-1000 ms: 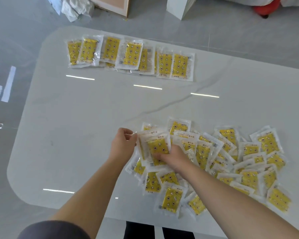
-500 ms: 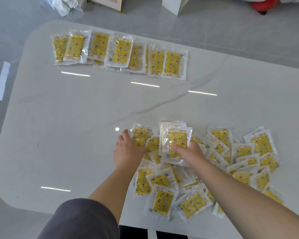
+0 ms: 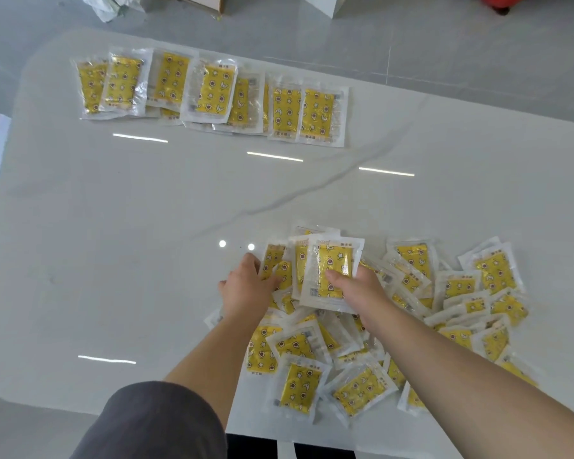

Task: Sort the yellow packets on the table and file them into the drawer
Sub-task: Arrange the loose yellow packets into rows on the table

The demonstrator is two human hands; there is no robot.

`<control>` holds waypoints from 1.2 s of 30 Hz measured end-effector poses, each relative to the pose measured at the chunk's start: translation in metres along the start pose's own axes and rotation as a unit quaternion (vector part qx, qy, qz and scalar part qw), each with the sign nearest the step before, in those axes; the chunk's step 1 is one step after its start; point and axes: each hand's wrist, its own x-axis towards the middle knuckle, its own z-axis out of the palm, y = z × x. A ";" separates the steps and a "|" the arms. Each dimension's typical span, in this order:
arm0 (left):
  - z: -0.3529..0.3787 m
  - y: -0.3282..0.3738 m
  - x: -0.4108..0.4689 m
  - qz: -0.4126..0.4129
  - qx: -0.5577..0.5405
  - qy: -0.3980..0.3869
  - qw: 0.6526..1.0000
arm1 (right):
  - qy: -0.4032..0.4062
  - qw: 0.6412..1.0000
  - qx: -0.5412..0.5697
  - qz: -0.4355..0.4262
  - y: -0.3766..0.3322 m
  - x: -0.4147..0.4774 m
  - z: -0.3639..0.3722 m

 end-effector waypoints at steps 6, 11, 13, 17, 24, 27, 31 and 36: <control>-0.032 -0.004 -0.001 -0.003 -0.100 0.001 0.995 | 0.012 0.999 0.039 0.009 0.001 -0.005 -0.005; -0.080 -0.011 0.015 -0.015 -0.182 0.063 0.981 | 0.028 0.997 0.065 -0.001 -0.011 -0.007 0.001; -0.096 -0.003 0.029 -0.016 -0.218 0.070 0.973 | 0.038 0.996 0.075 -0.022 -0.025 -0.003 0.006; -0.120 0.030 0.068 0.013 -0.269 0.071 0.960 | 0.061 0.991 0.092 -0.077 -0.078 0.018 0.008; -0.143 0.117 0.142 0.097 -0.196 0.098 0.971 | 0.119 0.970 0.119 -0.175 -0.184 0.071 0.012; -0.142 0.147 0.161 0.123 -0.140 0.129 0.974 | 0.120 0.967 0.098 -0.202 -0.212 0.091 0.012; -0.131 0.167 0.177 0.143 -0.127 0.151 0.970 | 0.133 0.963 0.072 -0.223 -0.222 0.110 0.009; -0.138 0.171 0.176 0.130 -0.117 0.242 0.954 | 0.190 0.948 0.021 -0.255 -0.220 0.120 -0.004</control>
